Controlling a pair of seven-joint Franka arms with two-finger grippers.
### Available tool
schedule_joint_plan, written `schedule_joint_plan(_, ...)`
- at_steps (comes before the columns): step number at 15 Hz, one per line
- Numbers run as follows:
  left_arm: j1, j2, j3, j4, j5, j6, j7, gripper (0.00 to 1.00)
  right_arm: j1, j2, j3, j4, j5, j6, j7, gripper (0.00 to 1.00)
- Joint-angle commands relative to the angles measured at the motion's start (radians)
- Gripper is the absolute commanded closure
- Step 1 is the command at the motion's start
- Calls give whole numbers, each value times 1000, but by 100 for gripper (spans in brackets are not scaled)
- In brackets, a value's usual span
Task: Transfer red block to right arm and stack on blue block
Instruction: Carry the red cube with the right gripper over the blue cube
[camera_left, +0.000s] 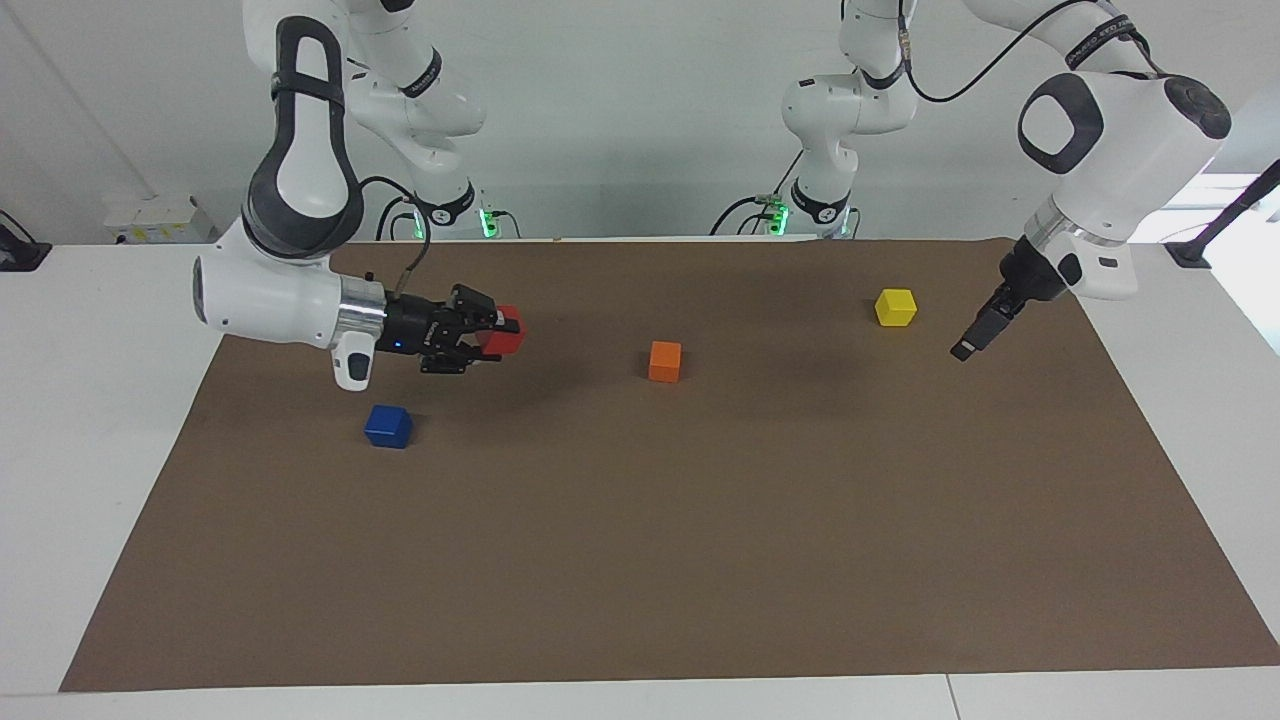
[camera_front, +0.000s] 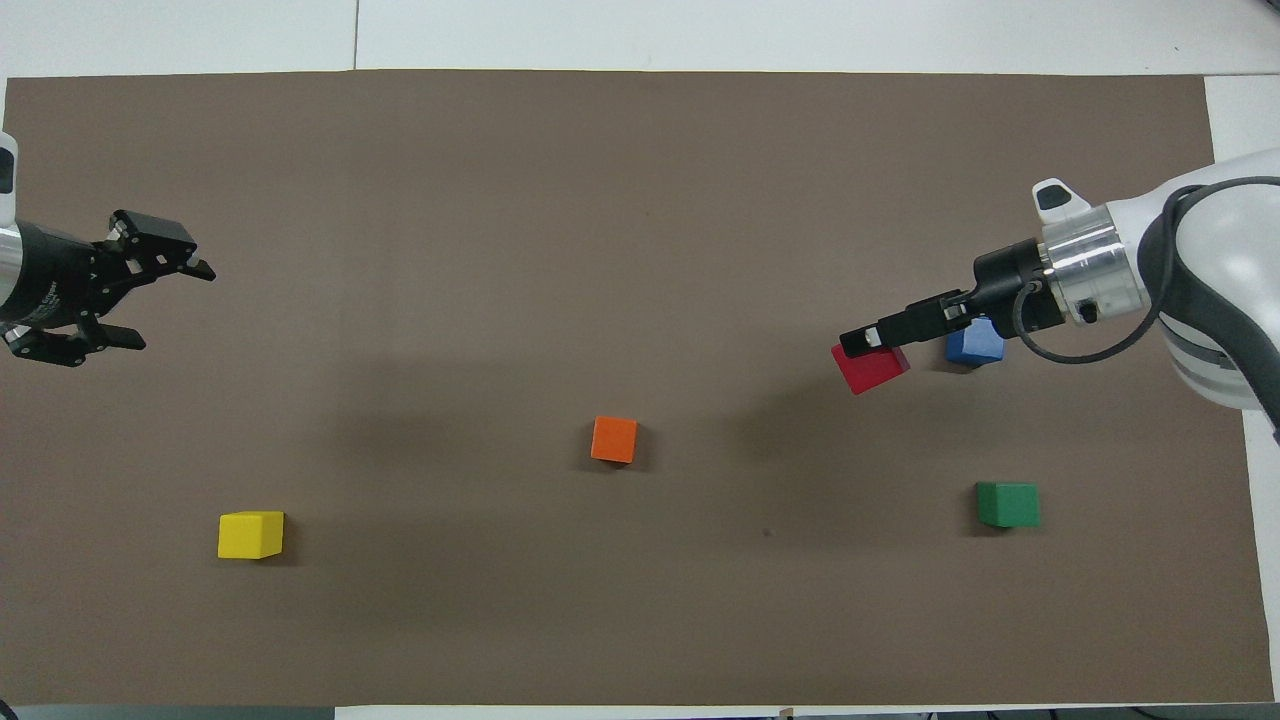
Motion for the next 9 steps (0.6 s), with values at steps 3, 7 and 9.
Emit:
schedule_joint_plan(3, 0, 94, 3, 167, 146, -123, 285, 0, -6, -44, 6, -31, -332, 153, 160, 100)
schedule_joint_plan(7, -26, 50, -19, 79, 174, -125, 348, 0, 45, -53, 11, -21, -639, 242, 430, 100)
schedule_joint_plan(9, -26, 41, -29, 69, 172, -125, 355, 0, 69, -53, 9, -31, -707, 299, 517, 100)
